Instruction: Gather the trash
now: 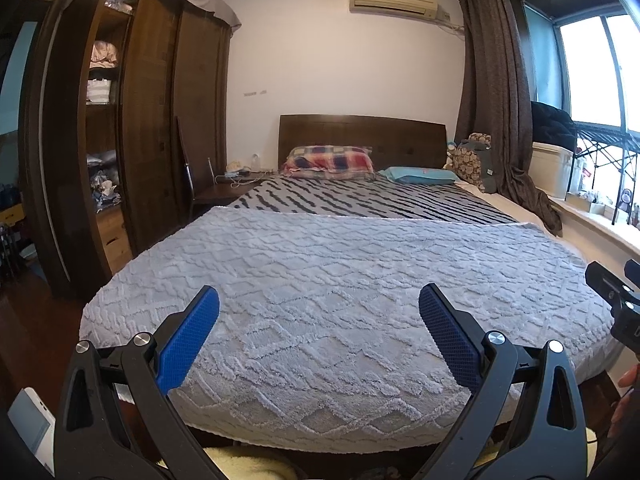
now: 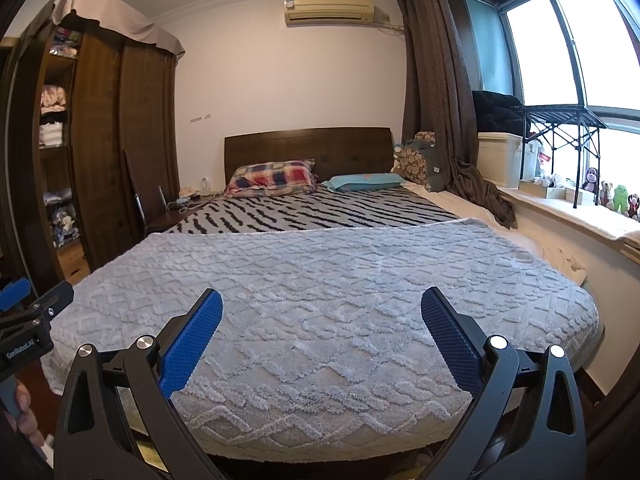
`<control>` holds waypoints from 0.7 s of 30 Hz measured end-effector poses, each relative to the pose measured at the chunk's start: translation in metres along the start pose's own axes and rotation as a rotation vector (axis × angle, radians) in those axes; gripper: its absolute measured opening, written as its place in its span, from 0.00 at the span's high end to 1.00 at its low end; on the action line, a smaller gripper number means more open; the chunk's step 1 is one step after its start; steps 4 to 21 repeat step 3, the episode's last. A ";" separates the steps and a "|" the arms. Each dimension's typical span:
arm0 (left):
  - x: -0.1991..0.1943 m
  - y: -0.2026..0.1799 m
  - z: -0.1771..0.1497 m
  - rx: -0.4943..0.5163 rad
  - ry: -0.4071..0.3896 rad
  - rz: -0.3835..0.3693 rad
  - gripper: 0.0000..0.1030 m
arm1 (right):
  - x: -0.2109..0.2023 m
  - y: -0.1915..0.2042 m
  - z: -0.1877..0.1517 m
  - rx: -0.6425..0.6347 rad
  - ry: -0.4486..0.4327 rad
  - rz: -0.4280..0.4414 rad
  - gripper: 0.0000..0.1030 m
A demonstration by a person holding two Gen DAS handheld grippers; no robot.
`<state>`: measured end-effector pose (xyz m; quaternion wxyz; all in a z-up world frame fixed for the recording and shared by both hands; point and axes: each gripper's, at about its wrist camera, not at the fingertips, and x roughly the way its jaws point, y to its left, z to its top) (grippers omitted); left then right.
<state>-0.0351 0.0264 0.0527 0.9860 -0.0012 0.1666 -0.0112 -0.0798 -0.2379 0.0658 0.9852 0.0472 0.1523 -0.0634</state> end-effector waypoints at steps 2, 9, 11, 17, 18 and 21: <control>0.003 0.000 0.000 0.004 0.001 0.011 0.08 | 0.004 0.001 -0.001 -0.002 0.004 -0.002 0.03; 0.005 0.001 0.000 0.003 0.004 0.014 0.08 | 0.007 0.002 -0.001 -0.004 0.006 -0.002 0.03; 0.005 0.001 0.000 0.003 0.004 0.014 0.08 | 0.007 0.002 -0.001 -0.004 0.006 -0.002 0.03; 0.005 0.001 0.000 0.003 0.004 0.014 0.08 | 0.007 0.002 -0.001 -0.004 0.006 -0.002 0.03; 0.005 0.001 0.000 0.003 0.004 0.014 0.08 | 0.007 0.002 -0.001 -0.004 0.006 -0.002 0.03; 0.005 0.001 0.000 0.003 0.004 0.014 0.08 | 0.007 0.002 -0.001 -0.004 0.006 -0.002 0.03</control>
